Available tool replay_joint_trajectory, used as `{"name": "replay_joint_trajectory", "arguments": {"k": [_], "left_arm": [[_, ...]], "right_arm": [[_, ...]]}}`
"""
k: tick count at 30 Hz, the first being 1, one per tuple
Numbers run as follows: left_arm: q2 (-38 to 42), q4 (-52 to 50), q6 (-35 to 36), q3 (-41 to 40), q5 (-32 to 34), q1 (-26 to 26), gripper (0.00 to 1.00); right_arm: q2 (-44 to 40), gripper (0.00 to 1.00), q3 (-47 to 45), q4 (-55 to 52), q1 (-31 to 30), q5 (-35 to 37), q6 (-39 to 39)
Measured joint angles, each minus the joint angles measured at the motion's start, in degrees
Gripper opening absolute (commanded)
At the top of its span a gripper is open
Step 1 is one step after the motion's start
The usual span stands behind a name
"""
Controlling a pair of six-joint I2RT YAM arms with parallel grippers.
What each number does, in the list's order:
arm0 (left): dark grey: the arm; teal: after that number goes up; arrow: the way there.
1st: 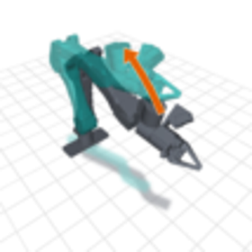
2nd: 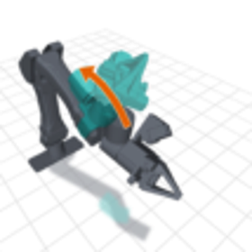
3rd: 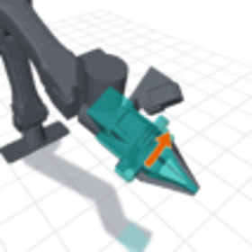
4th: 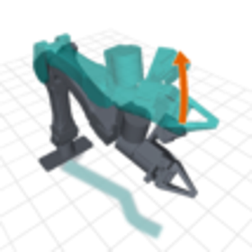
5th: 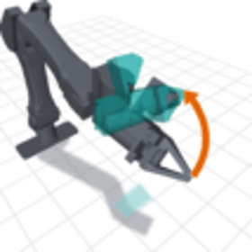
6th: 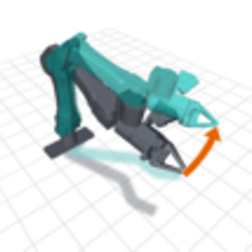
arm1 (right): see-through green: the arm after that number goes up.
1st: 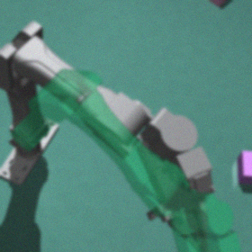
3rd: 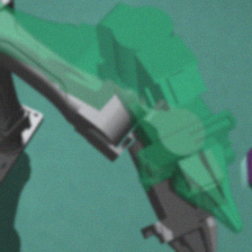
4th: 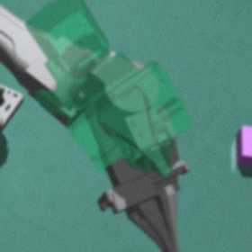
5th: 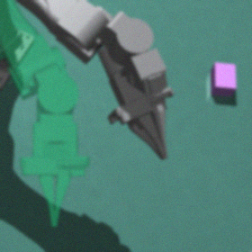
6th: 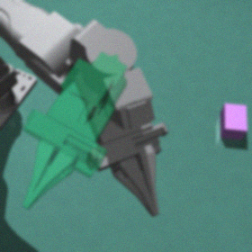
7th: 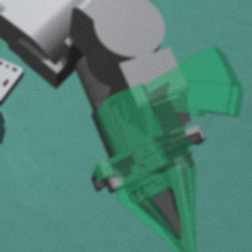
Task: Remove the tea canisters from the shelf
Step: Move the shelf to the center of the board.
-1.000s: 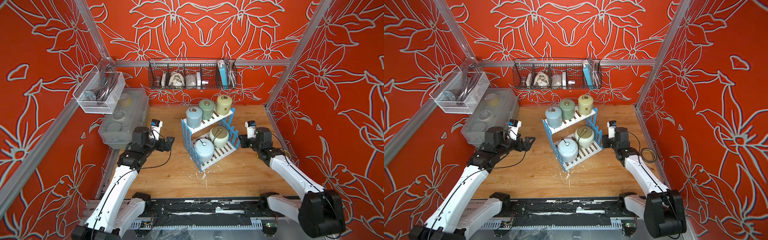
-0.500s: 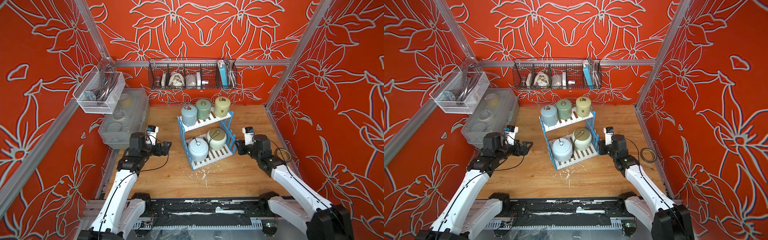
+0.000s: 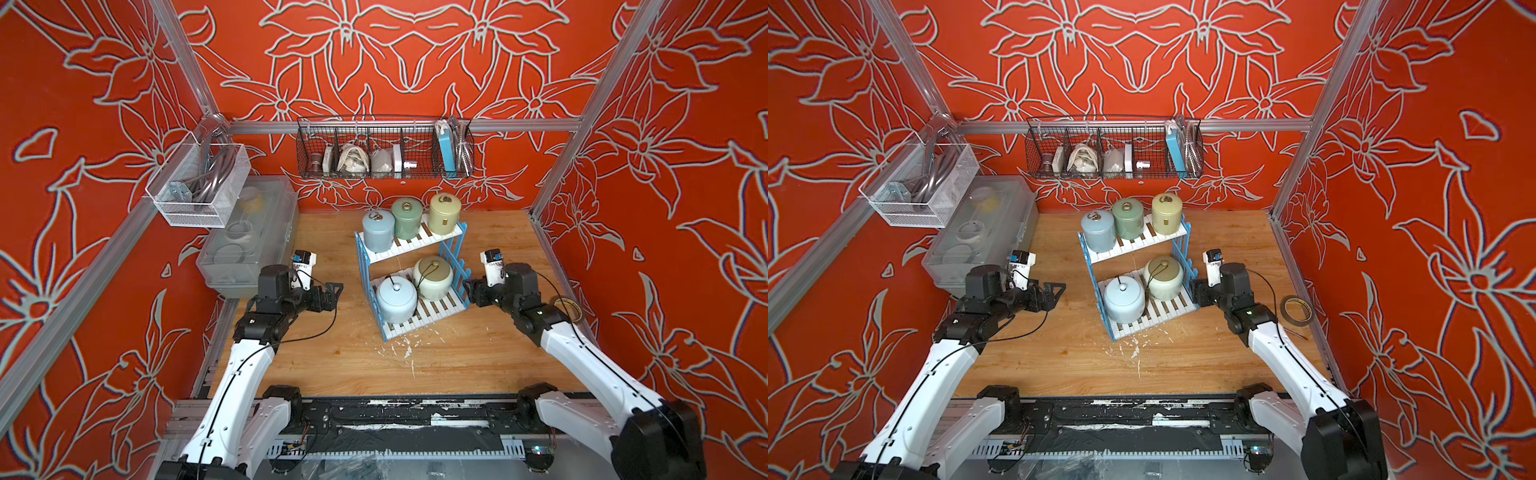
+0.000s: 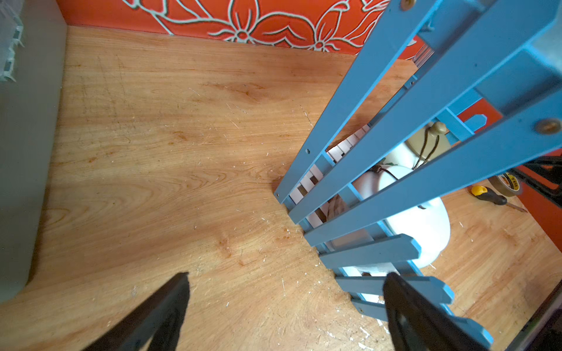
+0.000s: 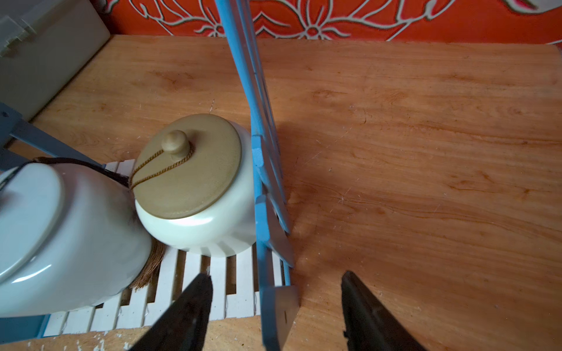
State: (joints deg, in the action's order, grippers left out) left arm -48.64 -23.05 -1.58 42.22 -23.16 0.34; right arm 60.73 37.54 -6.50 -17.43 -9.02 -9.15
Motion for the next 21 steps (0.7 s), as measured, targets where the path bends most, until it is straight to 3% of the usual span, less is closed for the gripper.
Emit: {"name": "replay_joint_trajectory", "arguments": {"k": [5, 11, 17, 21], "left_arm": [[0.44, -0.35, 0.02, 0.11, 0.37, 0.00, 0.98], [0.85, -0.74, 0.02, 0.52, 0.70, -0.02, 0.98], [1.29, -1.25, 0.07, 0.90, 1.57, -0.07, 0.98], [1.51, -0.92, 0.07, 1.05, 2.43, -0.07, 0.98]], "right_arm": [[7.87, 0.64, 5.25, -0.76, 0.00, 0.09, 3.65], [11.82, 0.27, 7.43, -0.35, 0.00, 0.15, 5.16], [12.07, 0.05, 7.58, -0.68, -0.61, 0.22, 7.06], [11.93, 0.00, 7.67, -0.96, -0.94, 1.20, 6.95]]}}
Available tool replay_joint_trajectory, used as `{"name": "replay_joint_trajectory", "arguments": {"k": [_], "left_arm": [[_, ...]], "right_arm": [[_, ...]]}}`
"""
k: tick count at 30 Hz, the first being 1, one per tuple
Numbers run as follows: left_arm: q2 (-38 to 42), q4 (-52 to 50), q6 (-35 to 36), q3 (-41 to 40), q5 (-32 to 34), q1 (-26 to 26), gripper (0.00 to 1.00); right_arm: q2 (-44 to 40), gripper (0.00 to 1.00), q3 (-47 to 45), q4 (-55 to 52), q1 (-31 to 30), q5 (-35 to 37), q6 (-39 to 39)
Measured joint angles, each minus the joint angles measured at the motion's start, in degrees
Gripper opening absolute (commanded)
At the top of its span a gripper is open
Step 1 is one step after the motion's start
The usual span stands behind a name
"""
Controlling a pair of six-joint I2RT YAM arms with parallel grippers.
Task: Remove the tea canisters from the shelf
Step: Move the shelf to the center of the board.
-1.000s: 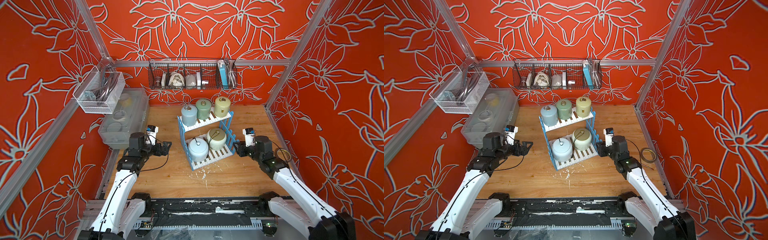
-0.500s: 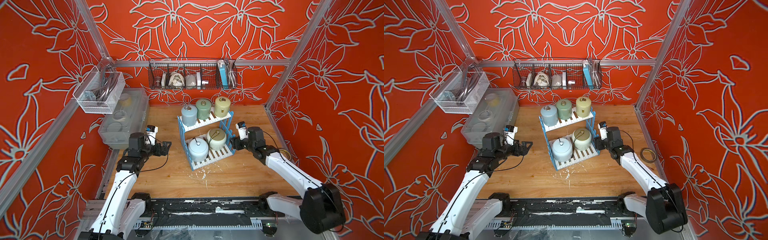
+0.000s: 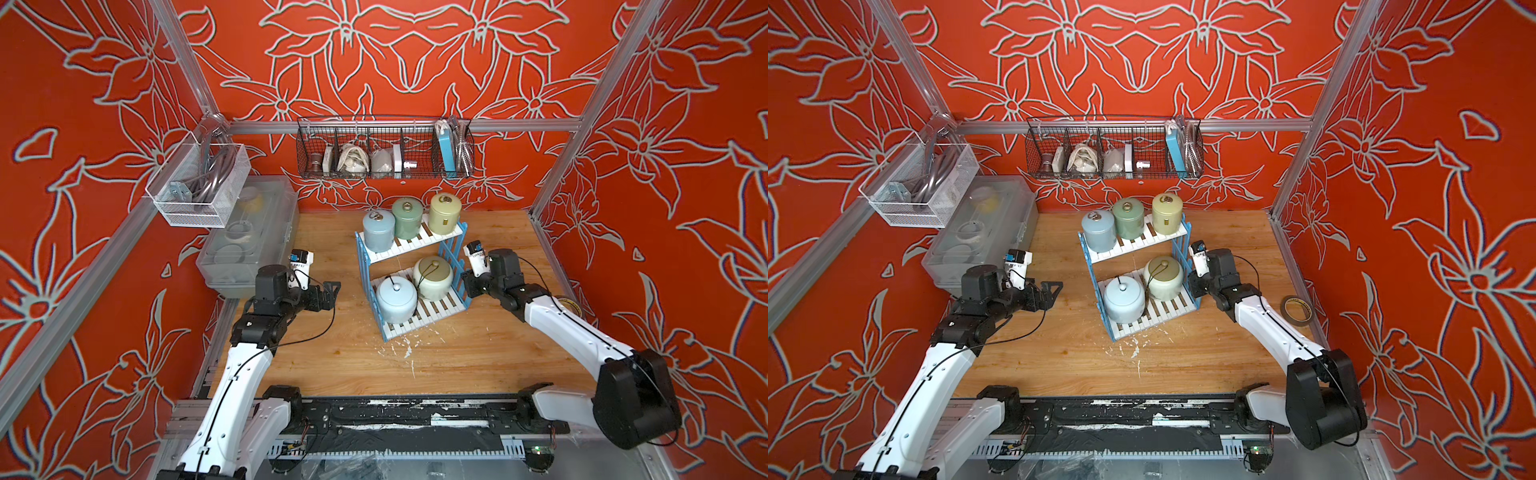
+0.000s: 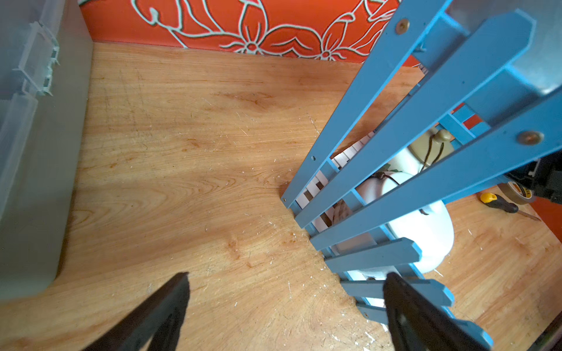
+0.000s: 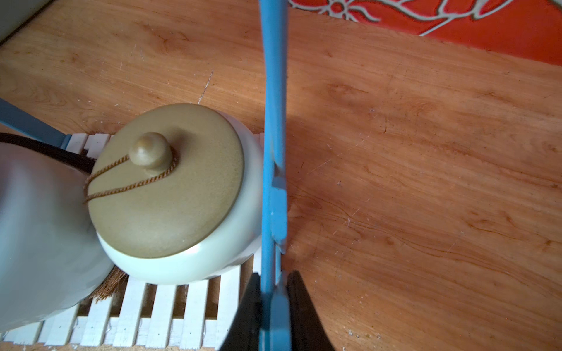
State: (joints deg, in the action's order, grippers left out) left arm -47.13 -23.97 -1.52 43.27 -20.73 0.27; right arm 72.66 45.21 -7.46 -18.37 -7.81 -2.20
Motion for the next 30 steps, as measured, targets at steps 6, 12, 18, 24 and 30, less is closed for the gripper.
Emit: {"name": "replay_joint_trajectory", "arguments": {"k": [6, 12, 18, 24, 30], "left_arm": [[0.11, 0.09, 0.31, 0.00, 0.26, -0.28, 0.98], [0.26, 0.07, 0.46, 0.00, 0.24, -0.39, 0.98], [0.52, 0.72, 0.17, -0.50, -0.20, -0.50, 0.98], [0.66, 0.87, 0.17, -0.55, -0.17, -0.66, 0.98], [0.66, 0.90, 0.17, -0.57, -0.11, -0.66, 0.98]], "right_arm": [[-3.04, 0.00, -0.83, -3.50, -0.46, 2.27, -1.90], [-10.60, 0.00, -5.03, -6.95, -1.05, 5.99, -7.87], [-14.93, 0.00, -7.65, -8.63, -6.62, 14.73, -14.67], [-13.40, 0.00, -7.32, -8.26, -12.11, 21.38, -22.14], [-7.23, 0.00, -4.48, -5.16, -14.19, 24.96, -25.97]]}}
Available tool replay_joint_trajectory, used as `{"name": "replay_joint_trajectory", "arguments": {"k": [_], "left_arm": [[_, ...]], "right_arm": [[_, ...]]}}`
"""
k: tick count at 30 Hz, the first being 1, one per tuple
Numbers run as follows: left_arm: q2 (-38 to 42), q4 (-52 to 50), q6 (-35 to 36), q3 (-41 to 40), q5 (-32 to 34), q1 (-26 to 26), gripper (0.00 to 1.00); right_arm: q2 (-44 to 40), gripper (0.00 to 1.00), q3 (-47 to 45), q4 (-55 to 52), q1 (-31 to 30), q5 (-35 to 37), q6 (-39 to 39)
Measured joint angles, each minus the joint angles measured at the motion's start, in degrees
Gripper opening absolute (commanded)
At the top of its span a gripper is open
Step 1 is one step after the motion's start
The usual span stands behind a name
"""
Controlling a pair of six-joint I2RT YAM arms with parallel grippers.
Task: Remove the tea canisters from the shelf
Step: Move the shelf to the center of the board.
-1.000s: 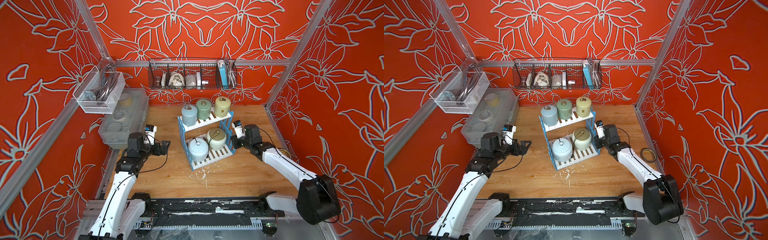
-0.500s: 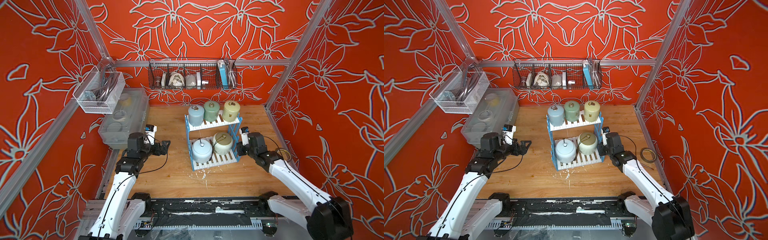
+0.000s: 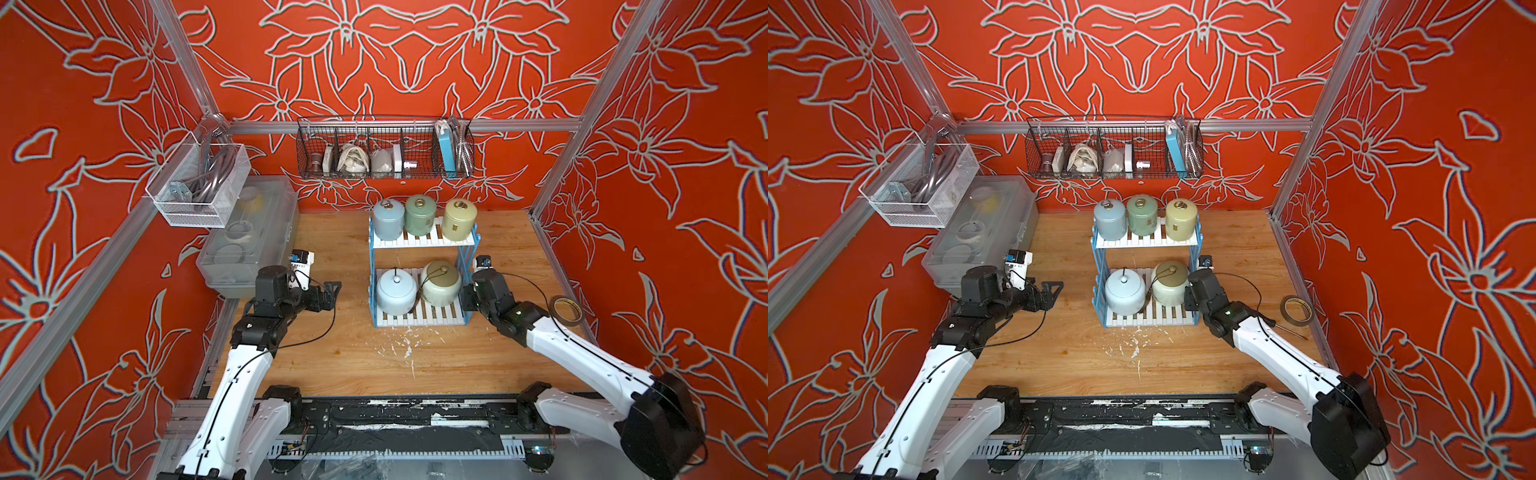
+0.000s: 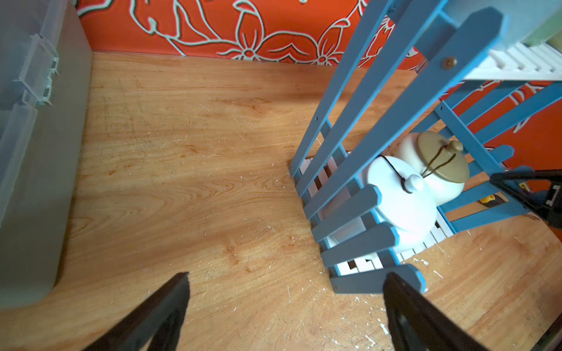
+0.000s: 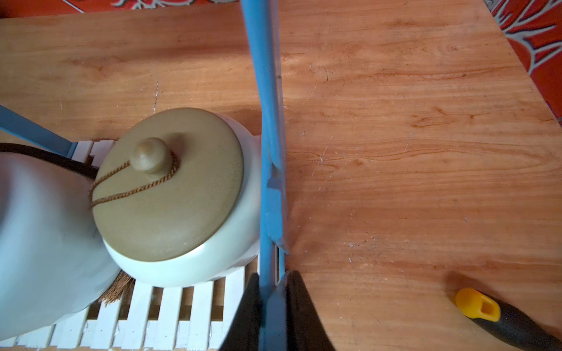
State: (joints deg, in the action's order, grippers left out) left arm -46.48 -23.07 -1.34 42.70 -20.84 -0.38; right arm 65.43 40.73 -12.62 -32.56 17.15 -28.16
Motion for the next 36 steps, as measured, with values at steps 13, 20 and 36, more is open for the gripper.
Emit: {"name": "replay_joint_trajectory", "arguments": {"k": [13, 20, 36], "left_arm": [[0.04, -0.81, 0.07, 0.04, 0.31, -0.07, 0.98], [0.74, -0.87, 0.09, 0.04, 0.20, -0.17, 0.98], [1.77, 0.52, 1.25, -1.51, -2.67, -0.79, 0.98]], "right_arm": [[16.68, 0.00, 12.02, 4.39, 0.35, 2.43, 0.83], [22.67, 0.00, 16.76, 7.50, 2.03, 0.48, 3.08], [28.06, 0.00, 22.84, 6.40, 2.73, 0.74, 2.64]]}}
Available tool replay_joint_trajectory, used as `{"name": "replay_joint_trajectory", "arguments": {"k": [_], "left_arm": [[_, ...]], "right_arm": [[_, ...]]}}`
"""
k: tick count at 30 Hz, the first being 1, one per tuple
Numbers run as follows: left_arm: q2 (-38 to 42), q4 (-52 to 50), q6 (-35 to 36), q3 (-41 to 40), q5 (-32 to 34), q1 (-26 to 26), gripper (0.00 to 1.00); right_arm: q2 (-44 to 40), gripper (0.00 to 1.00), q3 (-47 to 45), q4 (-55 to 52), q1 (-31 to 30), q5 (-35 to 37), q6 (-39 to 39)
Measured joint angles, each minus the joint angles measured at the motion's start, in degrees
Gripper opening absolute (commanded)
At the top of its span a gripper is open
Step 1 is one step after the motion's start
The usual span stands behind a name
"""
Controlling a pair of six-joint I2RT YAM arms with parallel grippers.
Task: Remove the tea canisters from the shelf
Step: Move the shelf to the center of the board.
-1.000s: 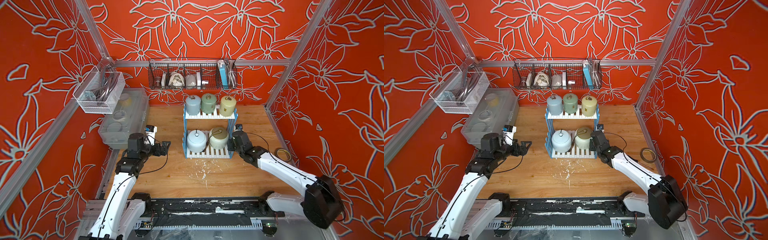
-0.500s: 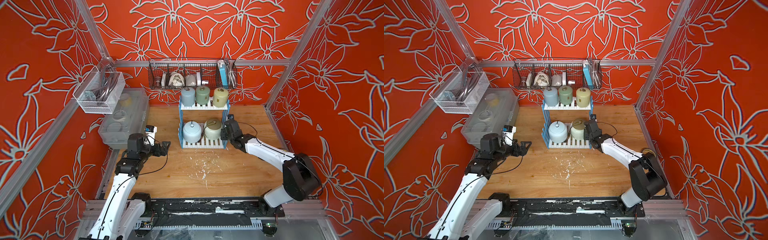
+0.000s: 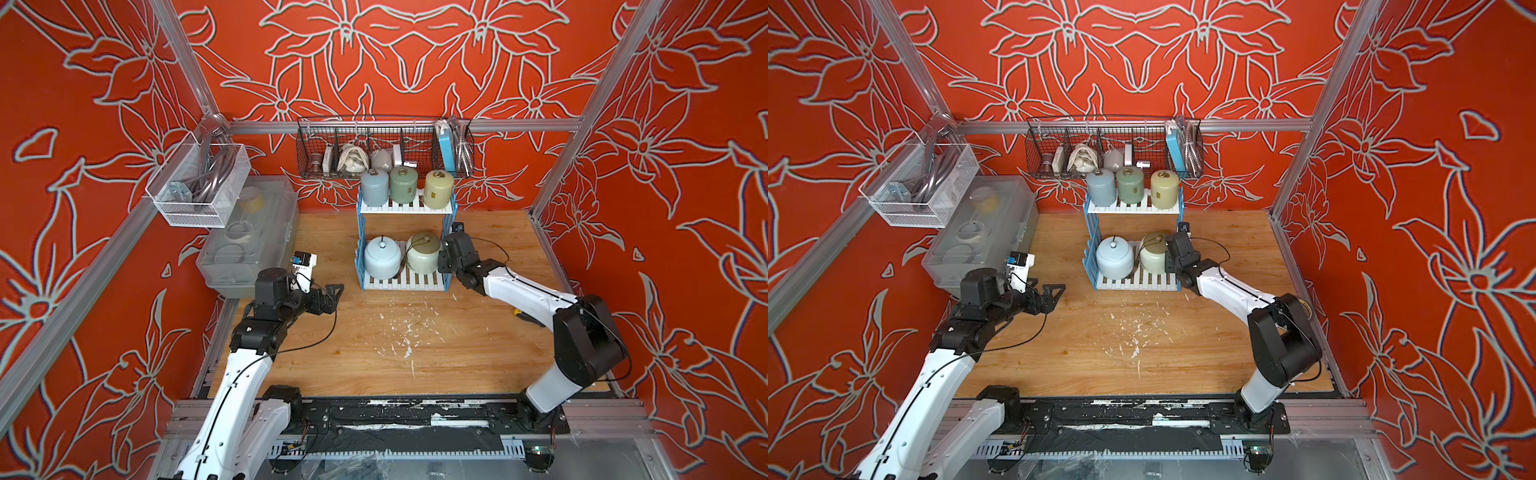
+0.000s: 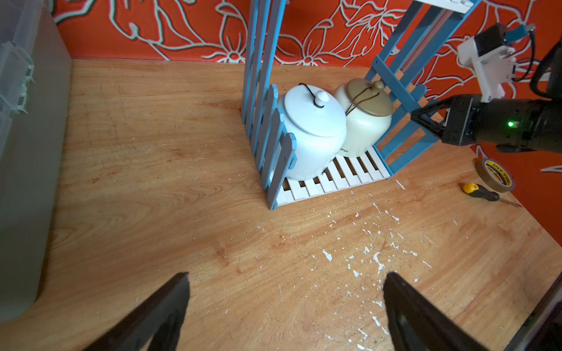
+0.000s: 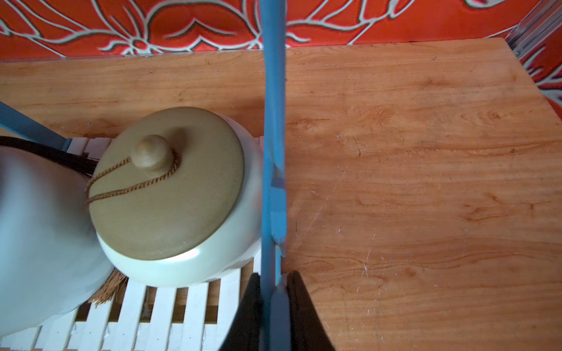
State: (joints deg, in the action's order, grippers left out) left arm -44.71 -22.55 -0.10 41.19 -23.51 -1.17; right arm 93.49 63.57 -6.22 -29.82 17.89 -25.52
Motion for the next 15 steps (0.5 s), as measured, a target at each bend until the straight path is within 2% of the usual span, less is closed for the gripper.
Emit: {"name": "replay_joint_trajectory", "arguments": {"k": [2, 4, 9, 15], "left_arm": [[0.09, -0.20, 0.26, -0.39, -0.83, -0.02, 0.98], [0.09, -0.28, 0.52, -0.42, -1.51, -0.02, 0.98], [0.44, 0.37, 0.94, -0.94, -2.82, -0.07, 0.98], [1.09, 0.81, 1.40, -1.22, -3.54, -0.07, 0.98]], "right_arm": [[0.00, 0.02, 0.02, 0.00, 0.04, -0.02, 0.00], [-0.02, 0.12, 0.02, -0.04, 0.04, -0.09, 0.24], [-0.92, 0.24, -0.17, -0.61, 0.42, -1.36, 0.74], [-9.75, 0.40, -0.20, -1.46, 0.70, -2.27, 2.95]]}}
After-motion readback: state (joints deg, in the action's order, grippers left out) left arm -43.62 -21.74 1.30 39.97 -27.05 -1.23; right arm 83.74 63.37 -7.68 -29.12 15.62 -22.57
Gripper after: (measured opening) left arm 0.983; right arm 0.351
